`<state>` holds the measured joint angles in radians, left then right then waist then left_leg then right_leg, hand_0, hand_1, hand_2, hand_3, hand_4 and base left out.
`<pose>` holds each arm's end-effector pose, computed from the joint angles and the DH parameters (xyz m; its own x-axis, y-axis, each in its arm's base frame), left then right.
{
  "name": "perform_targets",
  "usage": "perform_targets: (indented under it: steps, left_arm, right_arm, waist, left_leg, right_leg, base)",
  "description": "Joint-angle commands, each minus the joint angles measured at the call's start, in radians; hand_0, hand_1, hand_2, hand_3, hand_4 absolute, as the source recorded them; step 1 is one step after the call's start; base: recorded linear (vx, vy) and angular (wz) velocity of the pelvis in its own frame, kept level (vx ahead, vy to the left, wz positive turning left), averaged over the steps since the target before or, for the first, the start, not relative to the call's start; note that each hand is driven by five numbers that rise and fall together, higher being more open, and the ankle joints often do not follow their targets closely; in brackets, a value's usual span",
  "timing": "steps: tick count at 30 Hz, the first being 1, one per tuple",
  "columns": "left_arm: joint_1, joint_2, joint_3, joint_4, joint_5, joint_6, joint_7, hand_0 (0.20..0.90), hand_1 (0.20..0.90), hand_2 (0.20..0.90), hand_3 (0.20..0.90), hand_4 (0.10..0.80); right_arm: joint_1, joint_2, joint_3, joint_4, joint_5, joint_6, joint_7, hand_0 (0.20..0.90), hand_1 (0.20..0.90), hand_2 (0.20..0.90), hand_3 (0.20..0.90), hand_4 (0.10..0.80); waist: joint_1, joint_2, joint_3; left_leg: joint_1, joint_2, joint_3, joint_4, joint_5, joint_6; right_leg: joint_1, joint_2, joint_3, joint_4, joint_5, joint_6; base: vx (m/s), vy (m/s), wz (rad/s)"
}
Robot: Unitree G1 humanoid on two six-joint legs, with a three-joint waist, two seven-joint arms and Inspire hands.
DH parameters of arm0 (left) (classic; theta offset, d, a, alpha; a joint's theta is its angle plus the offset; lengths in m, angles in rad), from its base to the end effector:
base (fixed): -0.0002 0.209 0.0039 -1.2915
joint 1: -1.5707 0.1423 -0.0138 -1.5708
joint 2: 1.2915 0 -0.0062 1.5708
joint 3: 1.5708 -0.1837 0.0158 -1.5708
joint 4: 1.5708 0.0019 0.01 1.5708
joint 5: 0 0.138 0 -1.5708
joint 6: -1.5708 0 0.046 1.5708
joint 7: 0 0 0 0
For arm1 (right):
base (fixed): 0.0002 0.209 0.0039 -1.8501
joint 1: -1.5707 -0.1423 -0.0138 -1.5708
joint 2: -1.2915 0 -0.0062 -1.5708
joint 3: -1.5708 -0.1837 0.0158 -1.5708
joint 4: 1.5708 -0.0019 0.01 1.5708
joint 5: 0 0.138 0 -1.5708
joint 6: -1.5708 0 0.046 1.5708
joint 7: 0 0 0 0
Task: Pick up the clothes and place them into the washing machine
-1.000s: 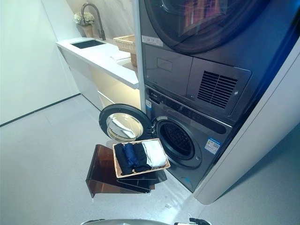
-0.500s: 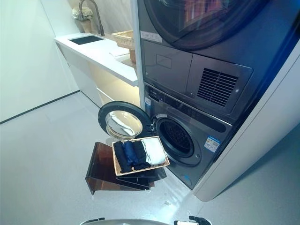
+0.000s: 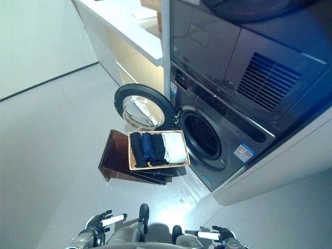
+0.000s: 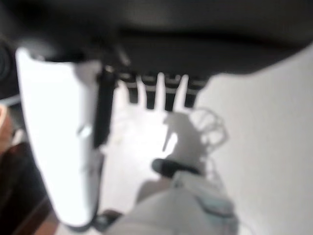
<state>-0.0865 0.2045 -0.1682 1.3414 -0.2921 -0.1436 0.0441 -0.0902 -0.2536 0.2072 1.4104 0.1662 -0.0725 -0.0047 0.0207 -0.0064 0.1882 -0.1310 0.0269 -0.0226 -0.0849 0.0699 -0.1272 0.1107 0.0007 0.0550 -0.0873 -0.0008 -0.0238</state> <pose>0.0900 0.2136 -0.1147 0.4342 0.2041 -0.8774 -0.1227 0.9783 0.1669 0.0762 -0.2318 -0.1147 0.3142 -0.2075 -0.9264 -0.0463 0.9713 -0.2333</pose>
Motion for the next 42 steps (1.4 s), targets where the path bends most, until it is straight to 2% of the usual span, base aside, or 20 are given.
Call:
perform_targets:
  steps: [1,6,8,10,11,13,15,17,18,19,21,22,24,26,27,30,37,42]
  left_arm:
    - [-0.023,-0.034,0.006,-0.034,-0.034,-0.059,-0.004,0.9,0.9,0.9,0.9,0.8]
    - [-0.025,-0.016,0.017,-0.027,-0.025,-0.066,-0.004,0.9,0.9,0.9,0.9,0.8]
    - [-0.039,-0.008,0.016,-0.02,-0.02,-0.062,-0.002,0.9,0.9,0.9,0.9,0.8]
    - [-0.043,-0.007,0.018,-0.017,-0.024,-0.061,-0.006,0.9,0.9,0.9,0.9,0.8]
    - [-0.046,-0.004,0.011,-0.014,-0.008,-0.058,-0.01,0.9,0.9,0.9,0.9,0.8]
    - [-0.047,-0.001,0.001,-0.023,0.001,-0.057,-0.012,0.9,0.9,0.9,0.9,0.8]
    - [-0.046,0.007,-0.006,-0.028,0.012,-0.054,-0.02,0.9,0.9,0.9,0.9,0.8]
    - [-0.049,0.018,-0.013,-0.031,0.027,-0.052,-0.021,0.9,0.9,0.9,0.9,0.8]
    - [-0.049,0.018,-0.013,-0.031,0.027,-0.052,-0.021,0.9,0.9,0.9,0.9,0.8]
    - [-0.05,0.02,-0.012,-0.026,0.036,-0.053,-0.02,0.9,0.9,0.9,0.9,0.8]
    - [-0.059,0.025,-0.015,-0.021,0.028,-0.055,-0.016,0.9,0.9,0.9,0.9,0.8]
    - [-0.059,0.025,-0.015,-0.021,0.028,-0.055,-0.016,0.9,0.9,0.9,0.9,0.8]
    - [-0.068,0.029,-0.006,-0.026,0.018,-0.06,-0.014,0.9,0.9,0.9,0.9,0.8]
    - [-0.066,0.031,0.008,-0.02,0.014,-0.062,-0.012,0.9,0.9,0.9,0.9,0.8]
    - [-0.067,0.031,0.008,-0.02,0.014,-0.062,-0.012,0.9,0.9,0.9,0.9,0.8]
    - [-0.056,0.024,0.01,0.005,0.02,-0.06,-0.011,0.9,0.9,0.9,0.9,0.8]
    - [-0.051,-0.006,-0.016,-0.005,0.007,-0.066,0.0,0.9,0.9,0.9,0.9,0.8]
    - [-0.081,-0.009,-0.033,-0.014,-0.027,-0.074,0.029,0.9,0.9,0.9,0.9,0.8]
  right_arm:
    - [-0.005,0.012,0.047,0.027,0.024,-0.033,-0.022,0.9,0.9,0.9,0.9,0.8]
    - [-0.013,0.037,0.052,0.018,0.021,-0.029,-0.018,0.9,0.9,0.9,0.9,0.8]
    - [-0.031,0.045,0.06,0.008,0.02,-0.03,-0.017,0.9,0.9,0.9,0.9,0.8]
    - [-0.037,0.046,0.061,0.002,0.021,-0.03,-0.016,0.9,0.9,0.9,0.9,0.8]
    - [-0.041,0.047,0.063,-0.009,0.016,-0.029,-0.015,0.9,0.9,0.9,0.9,0.8]
    - [-0.042,0.048,0.063,-0.021,0.023,-0.031,-0.016,0.9,0.9,0.9,0.9,0.8]
    - [-0.042,0.045,0.064,-0.03,0.023,-0.033,-0.011,0.9,0.9,0.9,0.9,0.8]
    - [-0.05,0.044,0.065,-0.039,0.027,-0.033,-0.007,0.9,0.9,0.9,0.9,0.8]
    - [-0.05,0.044,0.065,-0.039,0.027,-0.033,-0.007,0.9,0.9,0.9,0.9,0.8]
    - [-0.052,0.042,0.067,-0.041,0.022,-0.035,-0.01,0.9,0.9,0.9,0.9,0.8]
    - [-0.074,0.037,0.069,-0.05,0.01,-0.036,-0.02,0.9,0.9,0.9,0.9,0.8]
    - [-0.074,0.037,0.069,-0.05,0.01,-0.036,-0.02,0.9,0.9,0.9,0.9,0.8]
    - [-0.086,0.039,0.076,-0.069,-0.005,-0.037,-0.026,0.9,0.9,0.9,0.9,0.8]
    - [-0.092,0.04,0.085,-0.076,-0.029,-0.034,-0.03,0.9,0.9,0.9,0.9,0.8]
    - [-0.092,0.04,0.085,-0.076,-0.029,-0.034,-0.03,0.9,0.9,0.9,0.9,0.8]
    - [-0.086,0.038,0.092,-0.086,-0.043,-0.036,-0.037,0.9,0.9,0.9,0.9,0.8]
    - [-0.136,0.015,0.111,-0.095,-0.075,-0.035,-0.073,0.9,0.9,0.9,0.9,0.8]
    - [-0.283,-0.018,0.147,-0.149,-0.1,-0.033,-0.127,0.9,0.9,0.9,0.9,0.8]
  waist:
    - [-0.004,-0.037,-0.054]
    - [0.005,-0.068,-0.104]
    - [0.014,-0.088,-0.116]
    - [0.017,-0.092,-0.119]
    - [0.021,-0.102,-0.129]
    - [0.023,-0.106,-0.131]
    - [0.017,-0.104,-0.128]
    - [0.009,-0.091,-0.111]
    - [0.008,-0.091,-0.111]
    - [0.006,-0.083,-0.104]
    - [0.0,-0.035,-0.08]
    - [-0.002,-0.035,-0.077]
    - [-0.02,-0.025,-0.05]
    - [-0.031,-0.04,-0.019]
    - [-0.031,-0.04,-0.017]
    - [-0.036,-0.059,-0.031]
    - [-0.036,-0.049,-0.042]
    - [-0.021,-0.033,-0.001]
  left_leg:
    - [-0.066,-0.034,0.038,0.052,0.082,0.087]
    - [-0.056,-0.041,0.099,0.107,0.024,0.115]
    - [-0.076,-0.049,0.122,0.153,-0.011,0.129]
    - [-0.086,-0.051,0.128,0.167,-0.021,0.131]
    - [-0.095,-0.059,0.136,0.187,-0.044,0.142]
    - [-0.1,-0.069,0.139,0.196,-0.057,0.152]
    - [-0.088,-0.079,0.135,0.185,-0.064,0.165]
    - [-0.068,-0.082,0.135,0.156,-0.062,0.174]
    - [-0.067,-0.082,0.134,0.155,-0.061,0.174]
    - [-0.053,-0.082,0.137,0.129,-0.057,0.171]
    - [0.007,-0.047,0.127,0.053,-0.052,0.154]
    - [0.012,-0.048,0.124,0.052,-0.053,0.154]
    - [0.052,-0.034,0.124,0.046,-0.062,0.146]
    - [0.094,-0.045,0.129,0.059,-0.084,0.146]
    - [0.095,-0.045,0.129,0.059,-0.085,0.146]
    - [0.118,-0.071,0.122,0.037,-0.089,0.147]
    - [0.108,-0.063,0.086,0.014,-0.07,0.133]
    - [0.051,-0.056,0.06,0.006,-0.043,0.121]
  right_leg:
    - [0.128,0.035,-0.024,0.002,-0.122,0.045]
    - [0.139,-0.04,-0.018,0.042,-0.149,0.081]
    - [0.126,-0.066,-0.011,0.057,-0.14,0.102]
    - [0.12,-0.073,-0.009,0.057,-0.134,0.11]
    - [0.116,-0.09,-0.01,0.063,-0.12,0.129]
    - [0.096,-0.096,0.003,0.1,-0.089,0.141]
    - [0.053,-0.083,0.018,0.196,-0.059,0.149]
    - [-0.005,-0.072,0.001,0.256,-0.031,0.159]
    - [-0.004,-0.073,0.0,0.256,-0.031,0.159]
    - [-0.013,-0.079,-0.025,0.229,-0.028,0.165]
    - [-0.12,-0.124,-0.082,0.126,0.01,0.162]
    - [-0.115,-0.124,-0.085,0.126,0.009,0.162]
    - [-0.184,-0.152,-0.11,0.061,0.063,0.169]
    - [-0.214,-0.172,-0.102,0.034,0.118,0.187]
    - [-0.213,-0.172,-0.102,0.034,0.118,0.188]
    - [-0.165,-0.172,-0.094,0.009,0.131,0.189]
    - [-0.149,-0.166,-0.143,0.01,0.111,0.176]
    - [-0.196,-0.166,-0.176,0.039,0.1,0.172]
  base:
    - [0.198,0.137,-0.23]
    - [0.281,0.185,-0.3]
    - [0.22,0.169,-0.25]
    - [0.167,0.145,-0.16]
    - [0.211,0.196,-0.13]
    - [0.177,0.173,-0.03]
    - [0.12,0.144,0.02]
    - [0.054,0.108,-0.05]
    - [0.028,0.066,-0.09]
    - [0.034,0.035,-0.15]
    - [0.038,0.017,-0.11]
    - [0.049,-0.014,0.02]
    - [0.08,-0.019,0.04]
    - [0.11,-0.042,0.04]
    - [0.084,-0.039,0.1]
    - [0.085,-0.04,0.2]
    - [0.034,-0.07,0.33]
    - [-0.037,-0.04,0.19]
